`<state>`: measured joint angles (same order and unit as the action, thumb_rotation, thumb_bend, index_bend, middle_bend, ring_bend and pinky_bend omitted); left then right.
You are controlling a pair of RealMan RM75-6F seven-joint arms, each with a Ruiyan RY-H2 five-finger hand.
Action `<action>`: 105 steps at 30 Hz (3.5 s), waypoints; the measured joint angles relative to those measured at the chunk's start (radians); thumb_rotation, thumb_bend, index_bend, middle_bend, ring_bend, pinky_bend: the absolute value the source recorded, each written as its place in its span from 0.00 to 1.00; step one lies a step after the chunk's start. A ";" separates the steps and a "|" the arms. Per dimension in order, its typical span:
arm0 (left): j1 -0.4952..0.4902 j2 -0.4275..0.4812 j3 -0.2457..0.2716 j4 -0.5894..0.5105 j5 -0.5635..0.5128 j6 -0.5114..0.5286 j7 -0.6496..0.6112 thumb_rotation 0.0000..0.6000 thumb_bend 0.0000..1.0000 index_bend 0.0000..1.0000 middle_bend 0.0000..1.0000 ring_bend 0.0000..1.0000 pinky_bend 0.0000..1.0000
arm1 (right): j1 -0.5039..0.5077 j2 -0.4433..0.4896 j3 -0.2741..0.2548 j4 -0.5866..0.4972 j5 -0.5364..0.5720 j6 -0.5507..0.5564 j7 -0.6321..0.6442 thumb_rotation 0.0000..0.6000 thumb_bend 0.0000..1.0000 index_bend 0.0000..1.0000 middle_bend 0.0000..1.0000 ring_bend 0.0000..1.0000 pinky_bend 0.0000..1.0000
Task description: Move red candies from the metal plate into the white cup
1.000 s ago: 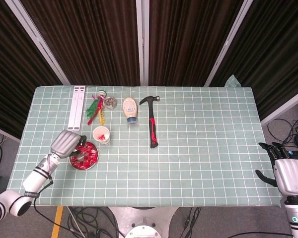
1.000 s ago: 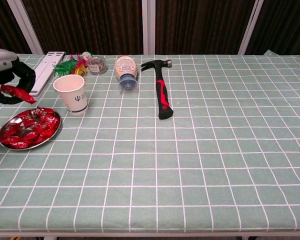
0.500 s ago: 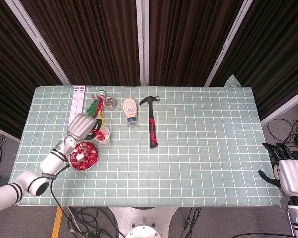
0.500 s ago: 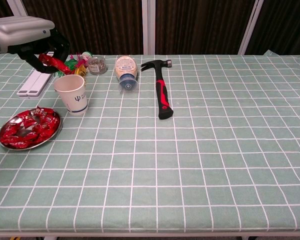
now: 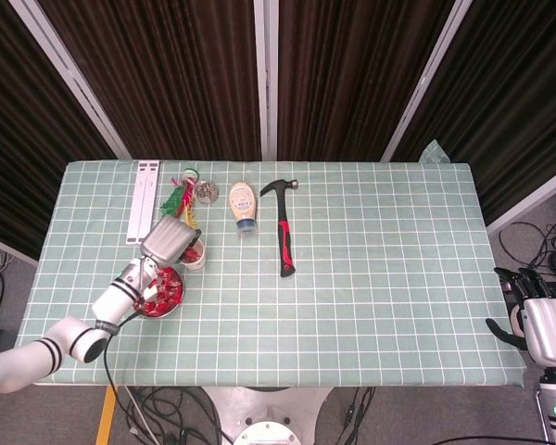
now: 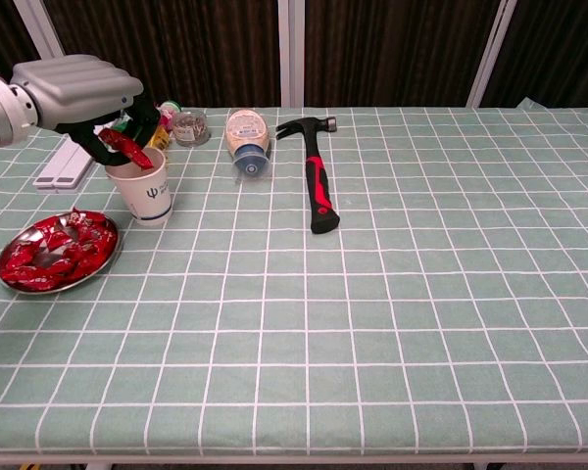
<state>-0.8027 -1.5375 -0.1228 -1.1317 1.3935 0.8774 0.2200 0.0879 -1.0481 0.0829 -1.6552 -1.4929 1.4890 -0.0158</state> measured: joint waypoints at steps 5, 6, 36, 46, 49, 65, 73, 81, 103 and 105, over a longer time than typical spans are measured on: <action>0.003 0.006 0.004 -0.022 -0.008 0.008 0.017 1.00 0.47 0.51 0.59 0.93 1.00 | 0.000 0.000 0.000 -0.001 0.001 0.000 -0.002 1.00 0.09 0.20 0.30 0.18 0.45; 0.004 0.009 0.004 -0.026 -0.009 0.009 0.019 1.00 0.47 0.50 0.57 0.92 1.00 | -0.001 -0.001 0.000 0.000 0.000 0.000 -0.002 1.00 0.09 0.20 0.30 0.18 0.45; 0.042 0.047 -0.041 -0.070 -0.194 0.046 0.170 1.00 0.39 0.36 0.46 0.90 1.00 | 0.000 -0.001 0.002 0.002 -0.011 0.004 0.007 1.00 0.09 0.20 0.30 0.18 0.45; 0.203 0.175 0.011 -0.252 -0.151 0.211 0.066 1.00 0.25 0.40 0.47 0.90 1.00 | 0.004 0.000 0.000 0.004 -0.020 0.003 0.011 1.00 0.09 0.20 0.30 0.18 0.45; 0.255 0.201 0.057 -0.284 -0.102 0.250 0.020 1.00 0.25 0.46 0.50 0.90 1.00 | 0.006 0.000 0.000 0.002 -0.021 0.000 0.010 1.00 0.09 0.20 0.30 0.18 0.45; 0.264 0.129 0.182 -0.204 0.138 0.210 -0.151 1.00 0.26 0.47 0.49 0.90 1.00 | -0.003 0.007 -0.004 -0.022 -0.024 0.014 -0.018 1.00 0.09 0.20 0.30 0.19 0.47; 0.229 0.080 0.186 -0.140 0.181 0.174 -0.150 1.00 0.27 0.42 0.44 0.90 1.00 | -0.005 0.007 -0.005 -0.033 -0.024 0.014 -0.032 1.00 0.09 0.20 0.30 0.19 0.47; 0.208 0.057 0.185 -0.100 0.175 0.122 -0.095 1.00 0.27 0.39 0.40 0.89 1.00 | -0.007 0.010 -0.005 -0.045 -0.019 0.015 -0.046 1.00 0.09 0.20 0.30 0.19 0.47; 0.217 0.016 0.180 -0.033 0.127 0.087 -0.046 1.00 0.27 0.48 0.49 0.90 1.00 | 0.000 0.012 -0.001 -0.066 -0.016 0.007 -0.075 1.00 0.09 0.20 0.30 0.19 0.48; 0.218 0.010 0.179 -0.024 0.124 0.085 -0.043 1.00 0.27 0.50 0.50 0.90 1.00 | 0.000 0.012 -0.001 -0.066 -0.016 0.006 -0.075 1.00 0.09 0.20 0.31 0.20 0.48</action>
<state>-0.5850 -1.5275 0.0565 -1.1555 1.5177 0.9628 0.1771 0.0883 -1.0361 0.0821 -1.7213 -1.5093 1.4950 -0.0903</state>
